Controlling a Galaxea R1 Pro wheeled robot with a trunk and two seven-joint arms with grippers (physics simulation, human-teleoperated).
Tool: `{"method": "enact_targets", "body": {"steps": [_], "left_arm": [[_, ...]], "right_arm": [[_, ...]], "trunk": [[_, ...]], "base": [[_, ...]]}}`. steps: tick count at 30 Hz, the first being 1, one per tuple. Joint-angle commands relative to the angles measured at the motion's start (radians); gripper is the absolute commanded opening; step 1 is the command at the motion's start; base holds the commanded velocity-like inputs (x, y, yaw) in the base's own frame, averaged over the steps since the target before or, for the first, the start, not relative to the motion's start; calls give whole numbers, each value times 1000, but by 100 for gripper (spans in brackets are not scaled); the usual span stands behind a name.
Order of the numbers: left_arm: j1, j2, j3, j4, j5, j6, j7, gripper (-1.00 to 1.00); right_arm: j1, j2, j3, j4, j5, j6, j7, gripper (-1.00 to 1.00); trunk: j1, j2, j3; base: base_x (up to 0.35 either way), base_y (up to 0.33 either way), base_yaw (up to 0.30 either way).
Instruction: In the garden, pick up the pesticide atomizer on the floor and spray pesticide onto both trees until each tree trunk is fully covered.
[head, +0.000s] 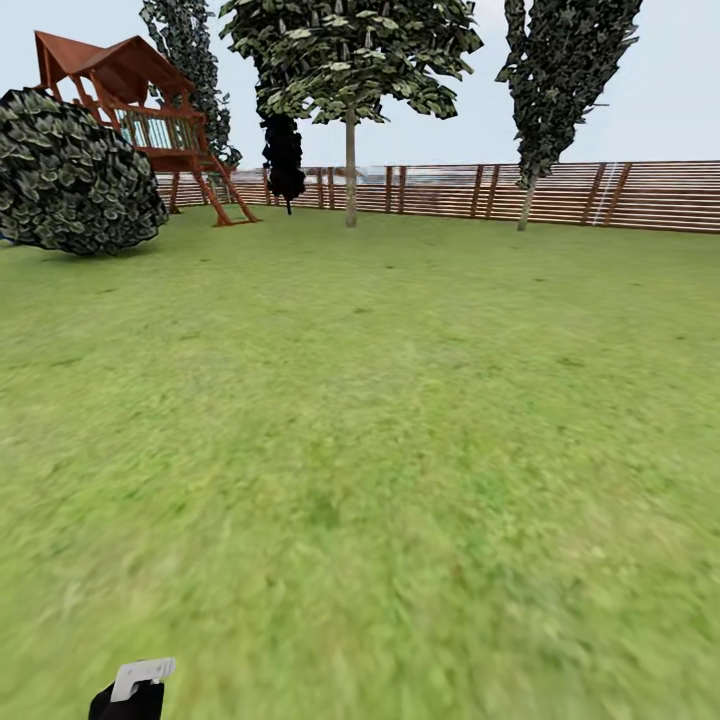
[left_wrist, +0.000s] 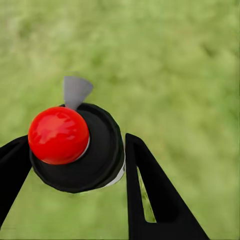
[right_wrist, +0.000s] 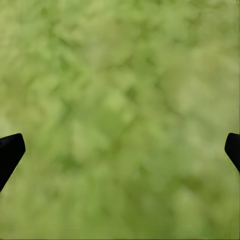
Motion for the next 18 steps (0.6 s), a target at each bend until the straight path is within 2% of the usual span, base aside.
{"method": "enact_targets", "body": {"steps": [1,18], "left_arm": [[0,0,0,0,0,0,0,-100],[0,0,0,0,0,0,0,-100]], "right_arm": [[0,0,0,0,0,0,0,100],[0,0,0,0,0,0,0,100]], "trunk": [[0,0,0],[0,0,0]], "base": [[338,0,0],[338,0,0]]}}
